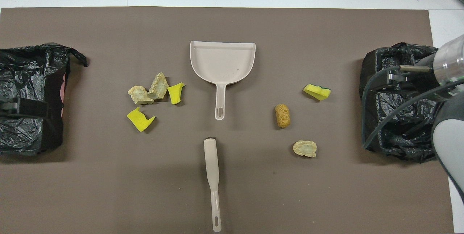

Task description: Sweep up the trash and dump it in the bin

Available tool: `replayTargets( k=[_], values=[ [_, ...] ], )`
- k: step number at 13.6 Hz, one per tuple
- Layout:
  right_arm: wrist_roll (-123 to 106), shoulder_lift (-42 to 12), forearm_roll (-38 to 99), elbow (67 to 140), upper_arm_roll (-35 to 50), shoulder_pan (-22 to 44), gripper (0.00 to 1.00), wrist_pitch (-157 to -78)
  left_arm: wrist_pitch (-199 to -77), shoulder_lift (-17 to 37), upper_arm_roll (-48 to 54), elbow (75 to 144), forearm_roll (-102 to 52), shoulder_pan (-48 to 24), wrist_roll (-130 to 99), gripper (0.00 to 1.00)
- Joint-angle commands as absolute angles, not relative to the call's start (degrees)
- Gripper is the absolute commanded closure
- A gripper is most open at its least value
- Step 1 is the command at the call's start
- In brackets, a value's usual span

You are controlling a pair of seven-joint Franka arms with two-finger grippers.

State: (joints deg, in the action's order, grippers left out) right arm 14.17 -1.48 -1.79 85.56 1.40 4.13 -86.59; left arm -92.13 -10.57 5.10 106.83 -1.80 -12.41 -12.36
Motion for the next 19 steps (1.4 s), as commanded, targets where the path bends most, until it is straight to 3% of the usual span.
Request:
replayTargets(
  k=[1, 7, 10, 12, 19],
  values=[
    [12.66, -0.53, -0.79, 86.92, 1.67, 3.60, 0.00, -89.02, -100.61, -15.82, 4.31, 118.71, -2.29, -20.10, -20.27, 0.00],
    [13.18, -4.38, -1.40, 86.22, 3.51, 6.14, 0.00, -93.06, -113.79, -14.68, 4.31, 130.41, -2.72, -34.87, -34.43, 0.00],
    [17.21, -11.31, -1.76, 82.80, 3.69, 9.47, 0.00, -98.50, -124.32, -8.19, 4.31, 134.90, -2.72, -43.14, -44.78, 0.00],
    [19.50, -14.58, -2.11, 81.30, 3.69, 11.68, 0.00, -100.98, -126.82, -6.60, 4.31, 136.57, -2.72, -46.65, -46.58, 0.00],
    [26.52, -25.47, -4.31, 75.52, 3.52, 18.70, 0.00, -107.23, -129.73, -7.56, 4.31, 141.68, -3.78, -51.59, -46.85, 0.00]
  ],
)
